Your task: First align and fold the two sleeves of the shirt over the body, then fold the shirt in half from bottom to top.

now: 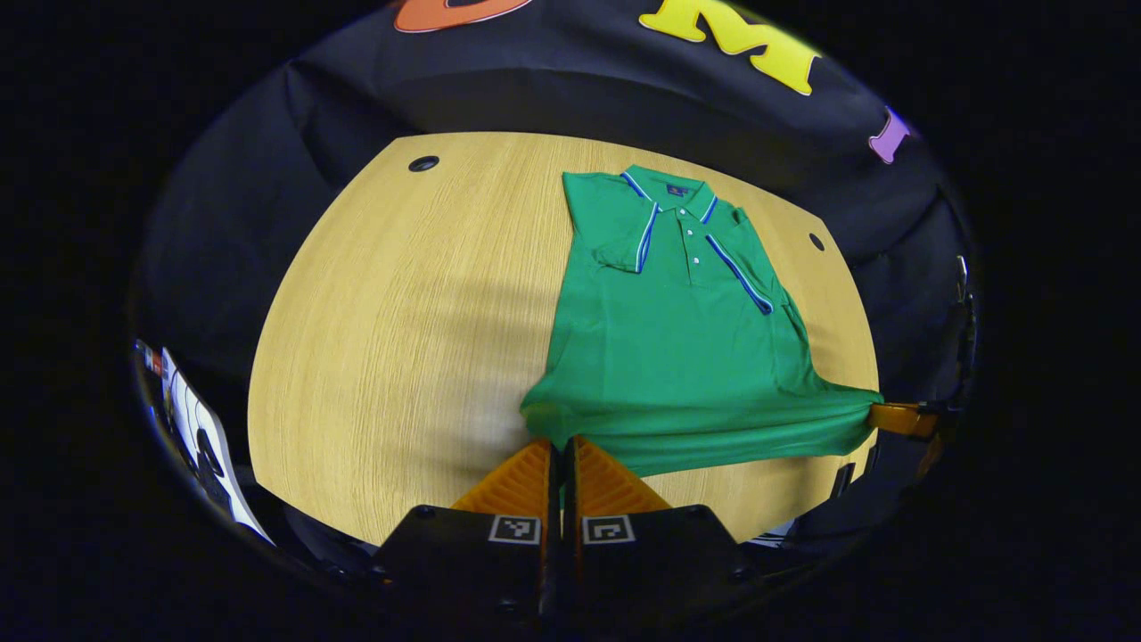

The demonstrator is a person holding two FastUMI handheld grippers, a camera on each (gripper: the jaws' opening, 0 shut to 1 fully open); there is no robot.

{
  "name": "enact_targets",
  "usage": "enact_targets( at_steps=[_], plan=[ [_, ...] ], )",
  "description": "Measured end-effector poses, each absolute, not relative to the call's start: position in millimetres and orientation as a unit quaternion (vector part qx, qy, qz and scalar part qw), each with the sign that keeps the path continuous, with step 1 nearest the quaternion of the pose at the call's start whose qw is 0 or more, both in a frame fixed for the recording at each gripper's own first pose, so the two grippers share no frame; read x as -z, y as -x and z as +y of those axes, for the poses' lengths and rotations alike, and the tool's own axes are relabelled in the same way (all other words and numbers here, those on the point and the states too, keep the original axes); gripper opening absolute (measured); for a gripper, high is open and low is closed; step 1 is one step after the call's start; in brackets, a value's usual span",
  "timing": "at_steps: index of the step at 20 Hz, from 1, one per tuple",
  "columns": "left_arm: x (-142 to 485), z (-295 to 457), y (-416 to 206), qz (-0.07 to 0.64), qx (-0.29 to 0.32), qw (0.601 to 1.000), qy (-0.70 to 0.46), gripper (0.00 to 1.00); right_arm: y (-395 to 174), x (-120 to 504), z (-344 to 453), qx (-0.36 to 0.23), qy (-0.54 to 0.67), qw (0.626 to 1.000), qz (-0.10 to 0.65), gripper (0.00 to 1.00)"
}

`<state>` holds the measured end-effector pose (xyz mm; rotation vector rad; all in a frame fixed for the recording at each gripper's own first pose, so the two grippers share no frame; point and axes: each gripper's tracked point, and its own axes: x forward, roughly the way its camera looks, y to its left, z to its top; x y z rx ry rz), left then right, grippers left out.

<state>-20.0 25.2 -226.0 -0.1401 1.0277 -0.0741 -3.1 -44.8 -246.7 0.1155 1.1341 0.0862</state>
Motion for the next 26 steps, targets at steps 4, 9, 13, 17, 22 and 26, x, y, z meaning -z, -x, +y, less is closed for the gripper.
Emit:
enact_targets(
  at_steps=[4,9,13,17,22,26],
  plan=[
    [212.2,22.9,-20.5,0.469,0.035,0.881,0.048,0.03,-40.8,231.8,-40.4,-0.043,-0.044,0.858,0.509,0.02],
    [194.5,23.0,-92.4,0.437,0.026,0.898,0.051,0.03,-112.4,217.9,-40.9,-0.032,-0.052,0.881,0.469,0.02],
    [184.4,25.6,-158.1,0.411,0.016,0.91,0.056,0.03,-179.9,208.2,-39.9,-0.03,-0.065,0.899,0.432,0.02],
    [195.6,26.3,-224.6,0.38,-0.004,0.924,0.046,0.03,-250.0,225.7,-24.7,-0.045,-0.069,0.91,0.407,0.02],
    [219.5,27.5,-280.0,0.371,-0.026,0.927,0.052,0.03,-315.4,264.4,-19.2,-0.044,-0.065,0.915,0.394,0.02],
    [232.7,22.8,-316.5,0.355,-0.029,0.932,0.058,0.03,-358.6,284.2,-20.4,-0.044,-0.053,0.926,0.372,0.03]
  ],
)
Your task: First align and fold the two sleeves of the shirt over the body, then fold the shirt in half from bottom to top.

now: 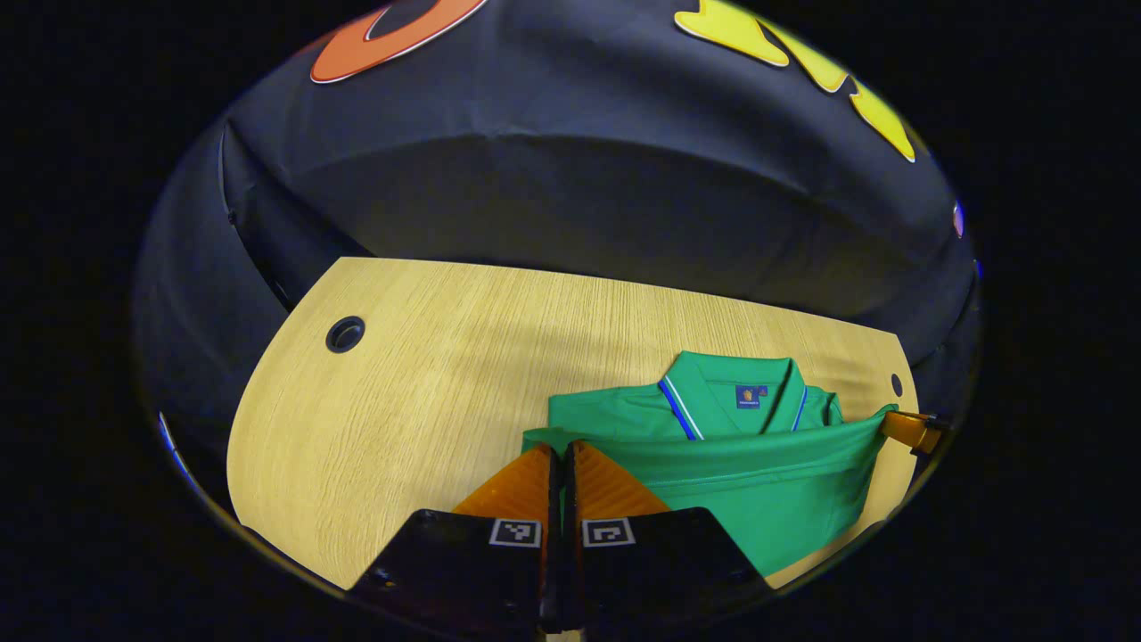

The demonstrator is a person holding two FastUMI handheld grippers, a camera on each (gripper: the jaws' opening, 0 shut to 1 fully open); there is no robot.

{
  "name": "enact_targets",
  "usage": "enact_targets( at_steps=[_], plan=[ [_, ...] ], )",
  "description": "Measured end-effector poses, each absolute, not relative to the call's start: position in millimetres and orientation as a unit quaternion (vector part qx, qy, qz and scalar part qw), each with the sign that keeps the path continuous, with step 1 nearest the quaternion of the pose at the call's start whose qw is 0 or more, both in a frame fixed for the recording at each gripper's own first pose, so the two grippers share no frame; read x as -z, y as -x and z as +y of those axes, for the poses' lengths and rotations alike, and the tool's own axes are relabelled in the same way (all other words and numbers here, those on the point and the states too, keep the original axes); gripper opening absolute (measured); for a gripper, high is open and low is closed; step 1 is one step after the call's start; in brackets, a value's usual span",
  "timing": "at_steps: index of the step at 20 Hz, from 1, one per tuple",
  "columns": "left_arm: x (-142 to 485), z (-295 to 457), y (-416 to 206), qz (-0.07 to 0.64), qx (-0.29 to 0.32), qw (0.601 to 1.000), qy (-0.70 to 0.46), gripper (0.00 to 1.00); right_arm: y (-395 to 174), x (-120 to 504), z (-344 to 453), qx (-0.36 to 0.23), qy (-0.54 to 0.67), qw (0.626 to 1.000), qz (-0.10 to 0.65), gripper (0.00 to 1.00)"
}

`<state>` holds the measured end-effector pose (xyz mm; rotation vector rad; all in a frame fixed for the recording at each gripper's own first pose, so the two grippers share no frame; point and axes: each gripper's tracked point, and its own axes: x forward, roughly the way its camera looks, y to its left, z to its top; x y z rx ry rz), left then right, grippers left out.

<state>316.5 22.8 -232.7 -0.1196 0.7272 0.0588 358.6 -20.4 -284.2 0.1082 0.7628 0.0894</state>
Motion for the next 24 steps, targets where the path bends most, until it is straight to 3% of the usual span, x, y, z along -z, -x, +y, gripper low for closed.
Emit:
enact_targets(
  at_steps=[4,11,14,17,18,19,20,21,22,23,24],
  plan=[
    [247.3,26.0,-342.8,0.348,-0.033,0.936,0.049,0.03,-393.0,289.2,-15.3,-0.053,-0.067,0.935,0.345,0.02],
    [265.6,23.0,-365.8,0.334,-0.014,0.941,0.043,0.04,-406.0,327.4,-10.6,-0.05,-0.06,0.927,0.367,0.01],
    [261.3,27.8,-362.5,0.334,-0.023,0.942,0.032,0.1,-409.5,325.2,-18.4,-0.038,-0.072,0.93,0.36,0.09],
    [256.9,40.9,-351.1,0.347,-0.045,0.937,0.013,0.63,-403.0,324.2,-32.9,-0.017,-0.046,0.929,0.368,0.5],
    [247.4,38.4,-347.1,0.343,-0.042,0.938,0.021,0.65,-399.2,320.1,-32.0,-0.018,-0.051,0.927,0.37,0.64],
    [237.4,37.8,-342.9,0.335,-0.039,0.941,0.026,0.82,-393.5,313.2,-32.8,-0.016,-0.059,0.926,0.372,0.77],
    [224.2,39.2,-336.7,0.326,-0.037,0.944,0.025,0.81,-385.1,302.3,-34.6,-0.018,-0.065,0.927,0.369,0.83],
    [211.3,41.9,-330.6,0.315,-0.039,0.948,0.02,0.96,-379.0,288.1,-40.6,-0.011,-0.064,0.93,0.361,0.84],
    [193.6,44.2,-322.9,0.305,-0.037,0.951,0.019,0.99,-373.1,271.0,-45.1,-0.006,-0.061,0.936,0.348,0.87],
    [175.6,43.0,-314.1,0.293,-0.034,0.955,0.021,0.99,-364.7,250.4,-48.9,-0.005,-0.056,0.941,0.333,0.97],
    [153.9,43.9,-304.6,0.277,-0.032,0.96,0.022,0.99,-352.7,227.1,-51.7,-0.001,-0.051,0.947,0.316,0.97]
  ],
)
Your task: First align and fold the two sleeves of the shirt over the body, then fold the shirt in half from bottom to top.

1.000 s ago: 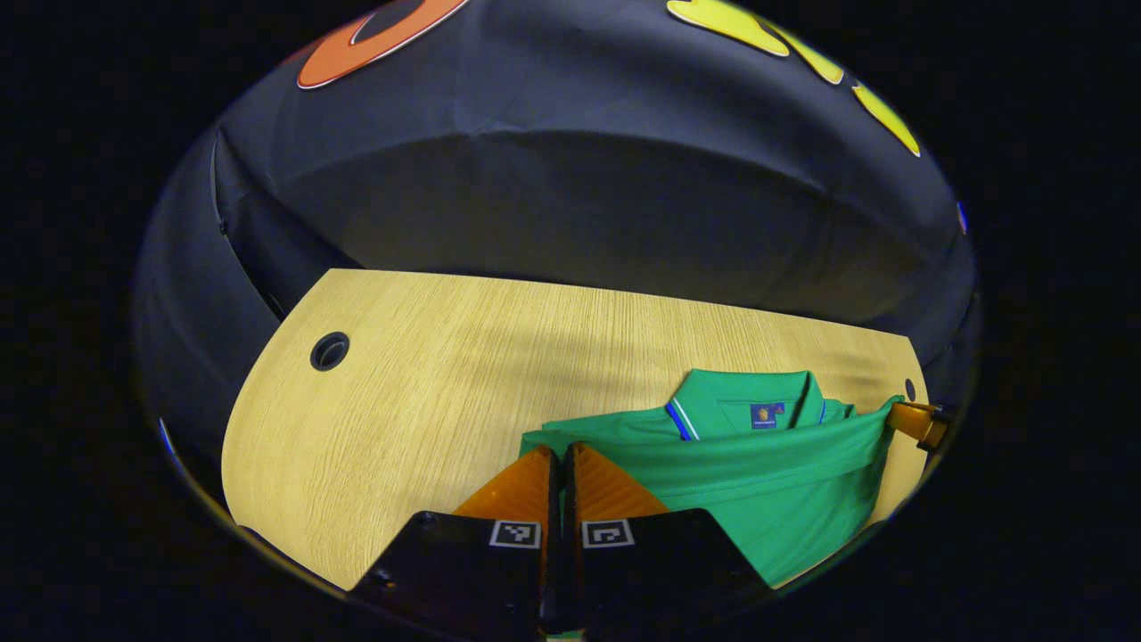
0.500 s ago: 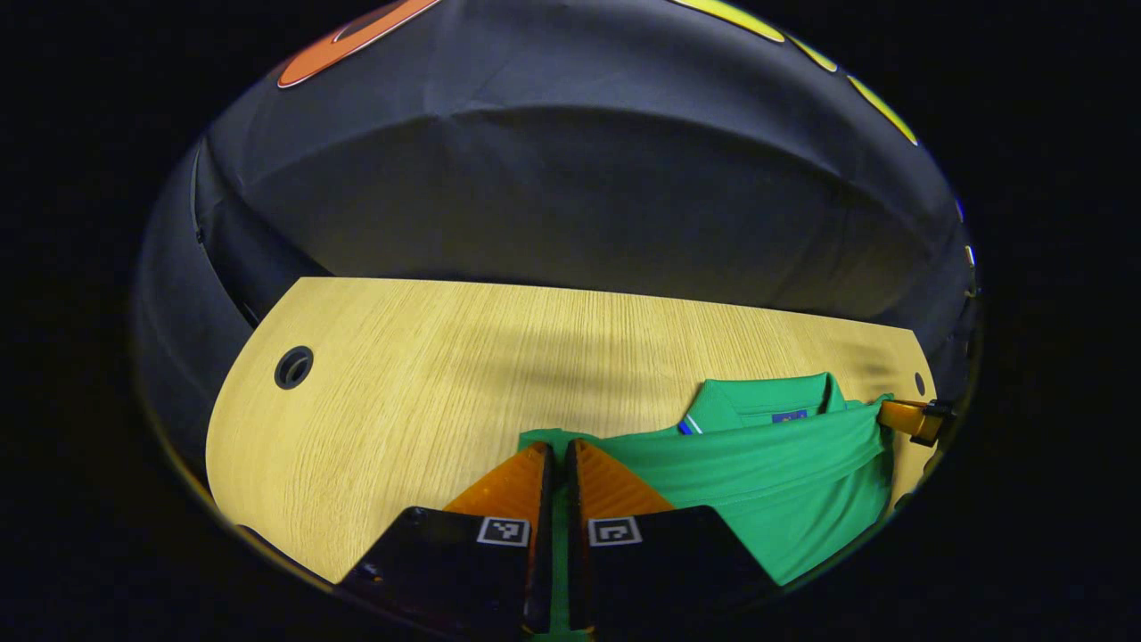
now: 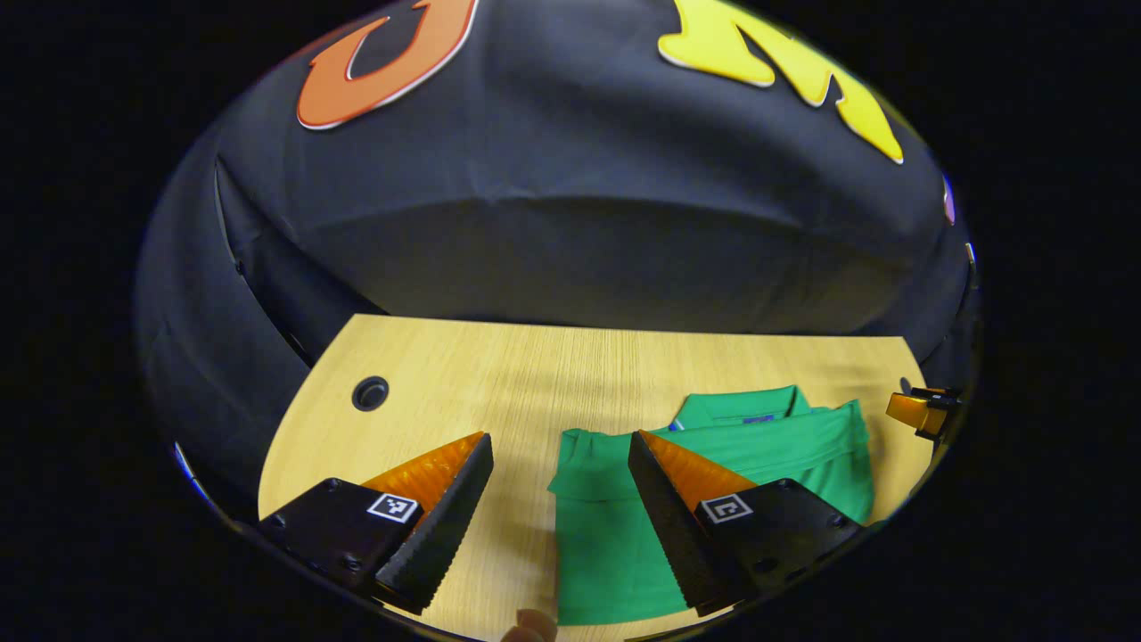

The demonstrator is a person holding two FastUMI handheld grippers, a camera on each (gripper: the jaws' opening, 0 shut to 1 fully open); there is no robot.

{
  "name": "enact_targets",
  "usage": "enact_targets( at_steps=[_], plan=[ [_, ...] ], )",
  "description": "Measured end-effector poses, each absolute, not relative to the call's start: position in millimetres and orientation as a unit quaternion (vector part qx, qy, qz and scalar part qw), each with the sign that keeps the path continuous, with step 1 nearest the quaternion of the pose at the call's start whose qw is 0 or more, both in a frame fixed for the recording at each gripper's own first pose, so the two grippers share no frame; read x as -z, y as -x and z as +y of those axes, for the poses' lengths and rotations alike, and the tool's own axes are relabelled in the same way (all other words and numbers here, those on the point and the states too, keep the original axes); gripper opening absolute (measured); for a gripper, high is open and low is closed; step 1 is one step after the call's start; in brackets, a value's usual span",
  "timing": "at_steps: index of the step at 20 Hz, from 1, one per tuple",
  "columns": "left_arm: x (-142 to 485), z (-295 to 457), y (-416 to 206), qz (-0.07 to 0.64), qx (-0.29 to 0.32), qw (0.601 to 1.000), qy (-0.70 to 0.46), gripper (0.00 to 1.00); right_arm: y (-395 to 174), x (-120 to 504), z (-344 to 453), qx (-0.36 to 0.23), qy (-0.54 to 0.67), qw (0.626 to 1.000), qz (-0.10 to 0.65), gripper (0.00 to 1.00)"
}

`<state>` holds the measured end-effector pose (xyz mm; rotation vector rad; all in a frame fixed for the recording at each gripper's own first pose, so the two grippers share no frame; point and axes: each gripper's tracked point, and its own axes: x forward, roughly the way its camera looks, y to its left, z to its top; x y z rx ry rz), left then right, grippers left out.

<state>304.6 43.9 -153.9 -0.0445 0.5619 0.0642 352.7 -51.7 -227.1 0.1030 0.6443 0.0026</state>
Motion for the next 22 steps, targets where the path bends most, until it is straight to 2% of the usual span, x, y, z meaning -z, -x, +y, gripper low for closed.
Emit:
enact_targets(
  at_steps=[4,5,6,9,10,11,12,15,21,22],
  plan=[
    [66.0,42.1,-259.6,0.2,-0.02,0.98,0.013,0.99,-292.2,118.6,-55.0,0.008,-0.047,0.971,0.233,0.98],
    [44.3,42.8,-244.1,0.181,-0.018,0.983,0.009,0.98,-273.2,91.0,-52.5,0.007,-0.04,0.977,0.209,0.93],
    [24.4,41.6,-228.1,0.162,-0.017,0.987,0.005,0.98,-251.2,65.0,-52.2,0.01,-0.03,0.983,0.183,0.98],
    [-20.6,36.6,-179.7,0.119,-0.006,0.993,-0.013,0.98,-183.9,-0.3,-39.1,0.006,-0.006,0.993,0.114,0.93],
    [-34.6,39.5,-160.7,0.11,-0.009,0.994,-0.018,0.98,-162.6,-17.3,-34.1,0.006,-0.006,0.995,0.095,0.97],
    [-48.9,39.9,-143.0,0.091,-0.013,0.996,-0.019,0.98,-142.5,-30.9,-31.8,0.012,-0.01,0.997,0.08,0.96],
    [-64.0,37.4,-126.0,0.075,-0.014,0.997,-0.019,0.98,-122.0,-41.0,-30.4,0.015,-0.014,0.997,0.068,0.92],
    [-86.4,34.0,-77.3,0.045,-0.015,0.999,-0.009,0.98,-70.9,-71.1,-24.5,0.013,-0.012,0.999,0.031,0.94],
    [-98.9,29.7,1.7,0.003,-0.022,1.0,0.005,0.98,-0.8,-63.0,-15.4,-0.005,-0.034,0.999,0.017,0.93],
    [-95.3,28.2,13.4,0.003,-0.024,1.0,0.011,1.0,6.4,-59.8,-16.2,-0.006,-0.026,1.0,0.012,0.93]
  ],
)
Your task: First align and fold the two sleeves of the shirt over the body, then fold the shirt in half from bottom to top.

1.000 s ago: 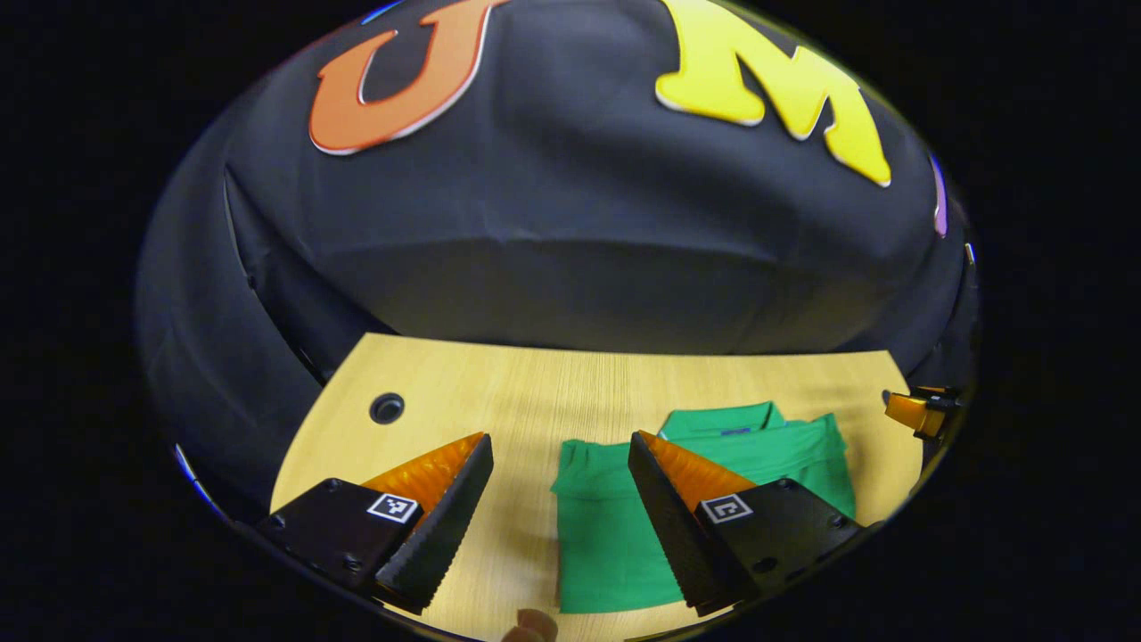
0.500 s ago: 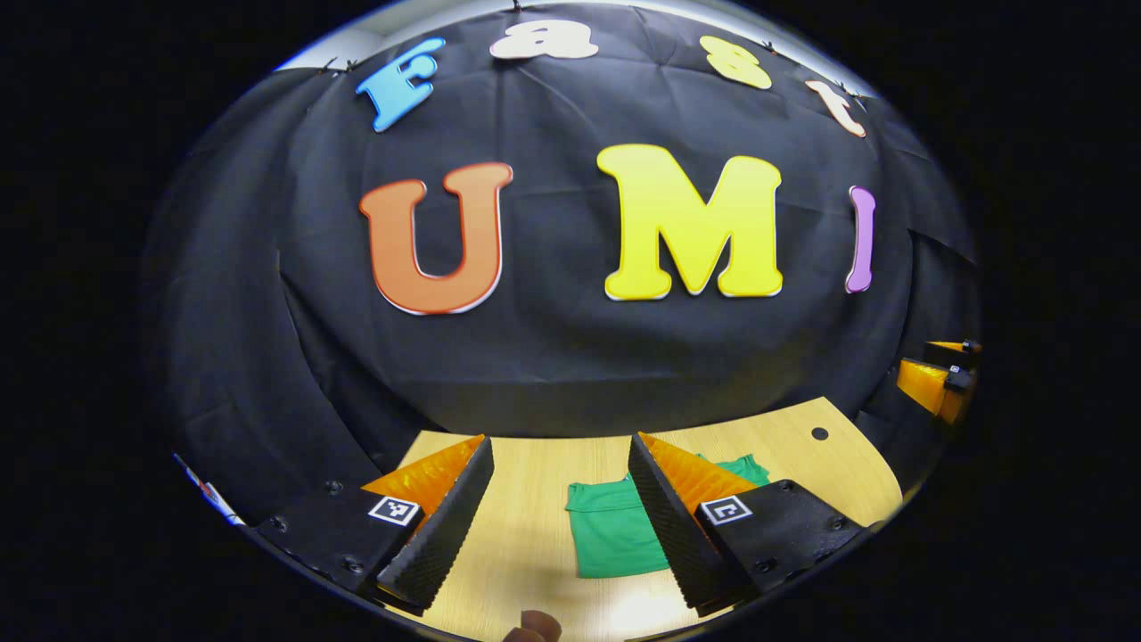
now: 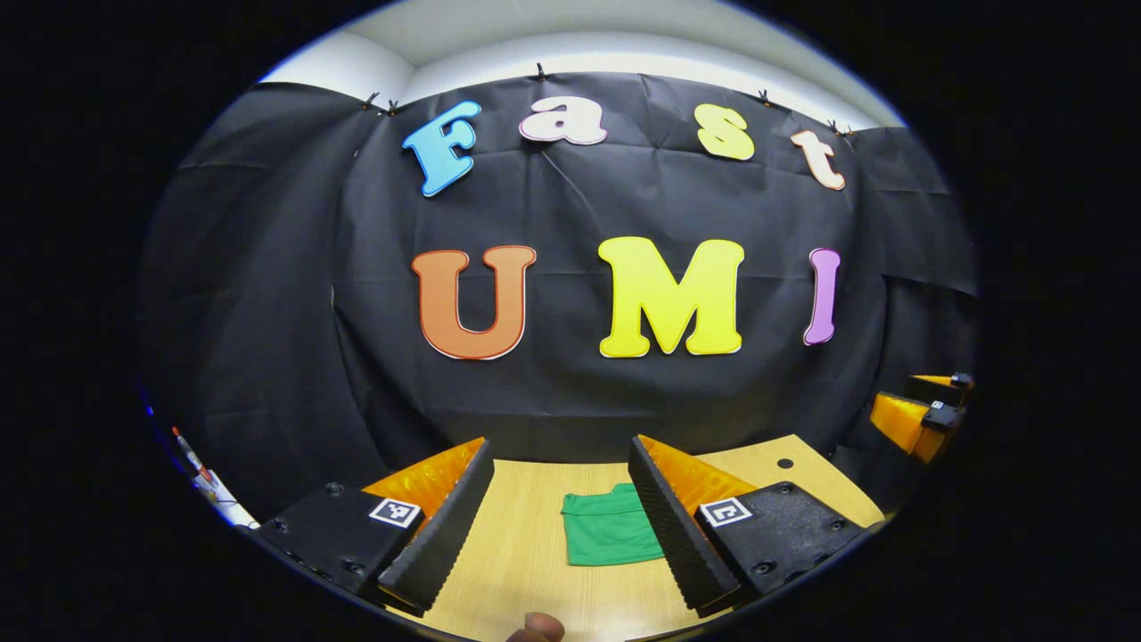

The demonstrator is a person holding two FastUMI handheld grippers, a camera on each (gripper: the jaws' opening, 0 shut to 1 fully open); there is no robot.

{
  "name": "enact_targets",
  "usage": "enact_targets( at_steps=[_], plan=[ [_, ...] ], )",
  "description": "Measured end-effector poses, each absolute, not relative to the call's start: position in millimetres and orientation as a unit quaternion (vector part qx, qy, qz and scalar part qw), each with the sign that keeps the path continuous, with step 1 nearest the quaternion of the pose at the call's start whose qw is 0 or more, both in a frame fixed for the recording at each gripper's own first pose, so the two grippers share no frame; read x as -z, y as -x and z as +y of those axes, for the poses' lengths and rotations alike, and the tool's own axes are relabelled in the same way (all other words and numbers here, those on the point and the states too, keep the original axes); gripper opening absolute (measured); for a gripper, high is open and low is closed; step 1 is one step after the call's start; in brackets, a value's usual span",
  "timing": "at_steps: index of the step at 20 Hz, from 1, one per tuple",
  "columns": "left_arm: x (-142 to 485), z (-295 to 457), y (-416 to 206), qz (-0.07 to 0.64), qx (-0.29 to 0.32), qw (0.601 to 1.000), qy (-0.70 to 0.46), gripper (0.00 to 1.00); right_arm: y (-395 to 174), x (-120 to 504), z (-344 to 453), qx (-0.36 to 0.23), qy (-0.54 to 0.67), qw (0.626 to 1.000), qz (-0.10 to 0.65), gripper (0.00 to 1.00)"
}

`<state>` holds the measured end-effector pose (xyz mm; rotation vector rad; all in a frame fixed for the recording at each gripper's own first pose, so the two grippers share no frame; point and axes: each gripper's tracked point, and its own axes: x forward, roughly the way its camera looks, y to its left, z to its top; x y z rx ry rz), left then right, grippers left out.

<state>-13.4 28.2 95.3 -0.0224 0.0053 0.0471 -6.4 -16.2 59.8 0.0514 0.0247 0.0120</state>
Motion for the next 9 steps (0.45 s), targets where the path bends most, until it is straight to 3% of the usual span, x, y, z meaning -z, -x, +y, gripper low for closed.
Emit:
enact_targets(
  at_steps=[4,9],
  plan=[
    [-87.1,32.9,36.0,-0.011,-0.04,0.999,0.007,1.0,24.7,-36.3,-13.4,-0.002,-0.012,1.0,0.022,0.95],
    [-63.5,32.4,41.1,0.008,-0.03,0.999,0.022,0.98,30.6,-14.6,22.1,-0.04,-0.003,0.998,0.057,0.95]
  ],
)
